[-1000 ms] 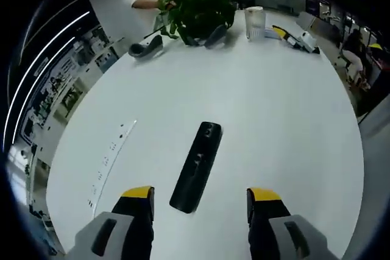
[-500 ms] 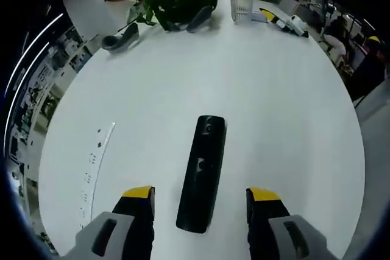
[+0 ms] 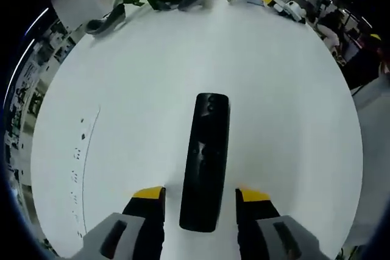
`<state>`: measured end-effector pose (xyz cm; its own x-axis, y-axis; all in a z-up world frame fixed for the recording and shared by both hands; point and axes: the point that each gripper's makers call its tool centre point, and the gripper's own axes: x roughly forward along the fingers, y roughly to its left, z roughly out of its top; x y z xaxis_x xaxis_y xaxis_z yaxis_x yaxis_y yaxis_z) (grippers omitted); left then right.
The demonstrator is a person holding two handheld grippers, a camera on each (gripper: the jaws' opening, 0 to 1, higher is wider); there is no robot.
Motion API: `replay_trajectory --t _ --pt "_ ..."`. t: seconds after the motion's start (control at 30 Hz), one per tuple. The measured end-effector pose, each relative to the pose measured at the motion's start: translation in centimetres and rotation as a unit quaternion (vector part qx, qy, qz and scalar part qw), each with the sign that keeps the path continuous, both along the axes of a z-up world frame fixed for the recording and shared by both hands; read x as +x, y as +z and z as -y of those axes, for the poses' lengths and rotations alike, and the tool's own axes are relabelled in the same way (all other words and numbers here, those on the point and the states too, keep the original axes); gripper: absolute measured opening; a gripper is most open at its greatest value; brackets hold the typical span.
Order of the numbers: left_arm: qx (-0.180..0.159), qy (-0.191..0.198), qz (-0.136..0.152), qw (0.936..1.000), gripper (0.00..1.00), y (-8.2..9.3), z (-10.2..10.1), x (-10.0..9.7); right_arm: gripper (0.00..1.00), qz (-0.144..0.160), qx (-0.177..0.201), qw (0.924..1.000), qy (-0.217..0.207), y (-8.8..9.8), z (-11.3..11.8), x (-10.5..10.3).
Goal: Press the specified remote control buttons in sequence, fully releasing each button before pressing the next.
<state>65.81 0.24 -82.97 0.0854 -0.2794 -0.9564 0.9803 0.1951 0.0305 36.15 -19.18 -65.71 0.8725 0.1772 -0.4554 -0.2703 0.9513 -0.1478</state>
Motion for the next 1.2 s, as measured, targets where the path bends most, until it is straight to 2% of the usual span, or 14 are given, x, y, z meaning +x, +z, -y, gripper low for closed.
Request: replay_trajectory --t 0.1,0.2,0.7,0.8,1.1,1.2 --pt "0.011 -0.010 0.004 0.9999 0.28 0.0 -0.4 0.0 0.78 -0.001 0.000 1.0000 0.001 0.0 0.0 0.0" --pt "0.009 -0.007 0.003 0.9999 0.25 -0.1 -0.4 -0.2 0.78 0.000 0.000 1.0000 0.002 0.0 -0.1 0.0" --pt "0.029 -0.016 -0.003 0.9994 0.23 -0.1 -0.5 -1.7 0.76 0.003 0.003 1.0000 0.004 0.3 -0.2 -0.1" --pt "0.034 -0.019 -0.021 0.9990 0.23 -0.2 -0.4 -2.5 0.76 0.005 0.002 1.0000 0.005 0.3 -0.2 0.0" --pt "0.040 -0.030 -0.017 0.9986 0.23 -0.3 -0.1 -3.8 0.76 0.011 0.005 0.9999 0.006 0.6 -0.3 0.0" --pt "0.042 -0.022 -0.014 0.9988 0.23 -0.3 0.0 -4.0 0.76 0.012 0.005 0.9999 0.007 0.6 -0.3 -0.1"
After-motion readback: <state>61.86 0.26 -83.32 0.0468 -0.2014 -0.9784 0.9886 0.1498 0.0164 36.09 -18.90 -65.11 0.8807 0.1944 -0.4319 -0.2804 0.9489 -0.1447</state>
